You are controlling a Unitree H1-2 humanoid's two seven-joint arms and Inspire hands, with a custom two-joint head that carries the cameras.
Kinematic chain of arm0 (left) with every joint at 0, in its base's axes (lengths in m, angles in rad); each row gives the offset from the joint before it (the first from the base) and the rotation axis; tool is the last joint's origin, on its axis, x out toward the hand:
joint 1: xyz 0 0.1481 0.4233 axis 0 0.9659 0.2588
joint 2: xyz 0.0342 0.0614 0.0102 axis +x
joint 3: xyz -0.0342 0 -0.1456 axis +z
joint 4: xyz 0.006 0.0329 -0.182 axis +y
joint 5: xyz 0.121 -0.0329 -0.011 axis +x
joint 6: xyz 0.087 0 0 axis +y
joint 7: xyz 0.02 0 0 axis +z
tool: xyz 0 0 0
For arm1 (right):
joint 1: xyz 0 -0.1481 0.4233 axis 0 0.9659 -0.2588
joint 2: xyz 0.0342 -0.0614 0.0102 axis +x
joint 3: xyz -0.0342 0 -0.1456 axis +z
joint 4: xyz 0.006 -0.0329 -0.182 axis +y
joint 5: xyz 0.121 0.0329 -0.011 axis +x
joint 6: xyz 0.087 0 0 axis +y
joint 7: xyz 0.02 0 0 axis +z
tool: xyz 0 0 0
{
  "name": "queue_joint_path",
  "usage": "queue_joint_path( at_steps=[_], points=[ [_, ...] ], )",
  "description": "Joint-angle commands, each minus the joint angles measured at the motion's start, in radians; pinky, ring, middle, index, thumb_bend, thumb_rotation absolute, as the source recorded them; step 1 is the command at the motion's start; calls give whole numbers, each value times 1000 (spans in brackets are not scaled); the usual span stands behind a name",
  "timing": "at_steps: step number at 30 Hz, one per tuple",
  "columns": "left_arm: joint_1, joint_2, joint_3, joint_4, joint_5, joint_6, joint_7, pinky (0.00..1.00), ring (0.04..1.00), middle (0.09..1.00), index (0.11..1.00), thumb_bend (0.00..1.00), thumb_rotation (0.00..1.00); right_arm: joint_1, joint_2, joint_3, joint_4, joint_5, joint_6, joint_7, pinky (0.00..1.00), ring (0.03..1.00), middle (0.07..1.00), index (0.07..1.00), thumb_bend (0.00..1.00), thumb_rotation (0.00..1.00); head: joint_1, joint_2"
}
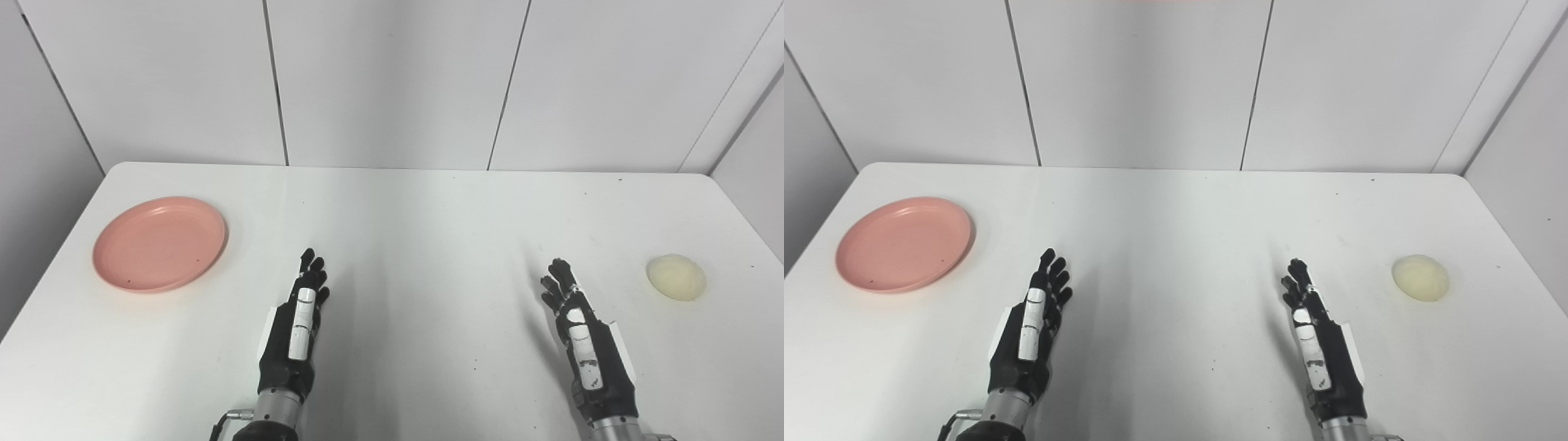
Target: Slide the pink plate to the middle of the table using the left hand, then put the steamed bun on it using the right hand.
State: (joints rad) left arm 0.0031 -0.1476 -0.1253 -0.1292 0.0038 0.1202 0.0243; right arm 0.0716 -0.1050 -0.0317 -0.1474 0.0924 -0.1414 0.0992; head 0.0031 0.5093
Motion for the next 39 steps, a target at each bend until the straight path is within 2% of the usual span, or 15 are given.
queue_joint_path(
  at_steps=[1,7,25,39],
  points=[
    [-13,3,-1,-23,-9,-28,-14,1000,1000,1000,1000,698,979,-6,24,23,32,23,-17,17,967,957,974,959,811,979,1,1],
    [-15,2,1,-19,-7,-23,-15,1000,1000,1000,1000,715,977,-13,17,32,35,87,-23,62,999,991,994,975,828,998,5,2],
    [-23,3,-2,17,0,-52,-14,1000,1000,1000,1000,708,976,-22,11,33,62,85,-40,56,1000,984,984,987,827,970,17,-23],
    [-30,-19,-16,76,31,-96,2,1000,1000,1000,1000,699,975,-23,-14,16,103,105,-71,78,1000,988,984,993,830,973,107,-61]
  ],
)
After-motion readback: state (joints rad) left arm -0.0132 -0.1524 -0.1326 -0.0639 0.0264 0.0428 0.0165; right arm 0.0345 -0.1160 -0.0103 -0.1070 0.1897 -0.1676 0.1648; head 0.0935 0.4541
